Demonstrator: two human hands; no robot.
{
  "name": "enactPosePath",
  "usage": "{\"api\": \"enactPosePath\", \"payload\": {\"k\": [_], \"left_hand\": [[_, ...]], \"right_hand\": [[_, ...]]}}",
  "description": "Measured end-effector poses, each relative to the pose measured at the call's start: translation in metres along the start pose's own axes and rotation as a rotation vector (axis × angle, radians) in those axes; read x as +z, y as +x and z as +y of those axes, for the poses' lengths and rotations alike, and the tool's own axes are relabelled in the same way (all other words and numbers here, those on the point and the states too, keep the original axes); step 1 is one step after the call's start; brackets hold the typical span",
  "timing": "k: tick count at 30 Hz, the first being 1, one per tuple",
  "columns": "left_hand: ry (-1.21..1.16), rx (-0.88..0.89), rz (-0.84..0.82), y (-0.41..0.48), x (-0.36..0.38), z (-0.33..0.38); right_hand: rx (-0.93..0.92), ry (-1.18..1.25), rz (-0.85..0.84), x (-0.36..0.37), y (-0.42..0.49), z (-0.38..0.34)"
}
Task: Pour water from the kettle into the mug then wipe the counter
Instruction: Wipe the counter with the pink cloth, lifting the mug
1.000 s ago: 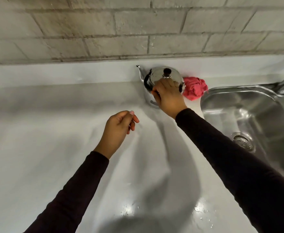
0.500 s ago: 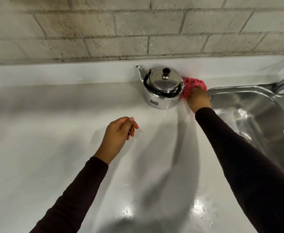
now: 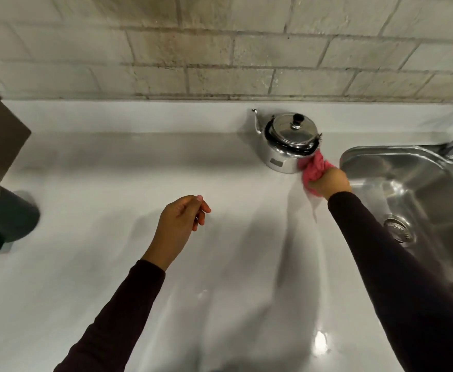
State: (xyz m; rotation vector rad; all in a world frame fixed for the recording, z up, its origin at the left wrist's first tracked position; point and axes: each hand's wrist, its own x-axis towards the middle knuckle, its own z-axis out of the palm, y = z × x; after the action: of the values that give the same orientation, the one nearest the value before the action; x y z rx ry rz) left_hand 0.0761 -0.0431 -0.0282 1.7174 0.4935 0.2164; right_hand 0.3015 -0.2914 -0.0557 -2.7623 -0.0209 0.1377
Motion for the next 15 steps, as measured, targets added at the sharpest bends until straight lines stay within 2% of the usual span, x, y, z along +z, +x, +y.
{"api": "enactPosePath", "payload": {"k": [2,4,9,15], "left_hand": [[-0.019,-0.001,0.039,-0.006,-0.027,-0.007],[-0.035,0.0,0.078,-0.013,-0.06,-0.014],[-0.075,-0.028,0.172,-0.03,-0.128,-0.034],[-0.059,-0.046,0.246,-0.046,-0.2,-0.053]], "right_hand": [[0.071,-0.007,-0.058,0.01,-0.032,-0.015],[0.061,-0.031,-0.098,0.023,-0.07,-0.038],[-0.142,-0.089,-0.074,0.05,-0.141,-0.102],[-0.335,0.166,-0.162,0.101,-0.195,-0.189]]}}
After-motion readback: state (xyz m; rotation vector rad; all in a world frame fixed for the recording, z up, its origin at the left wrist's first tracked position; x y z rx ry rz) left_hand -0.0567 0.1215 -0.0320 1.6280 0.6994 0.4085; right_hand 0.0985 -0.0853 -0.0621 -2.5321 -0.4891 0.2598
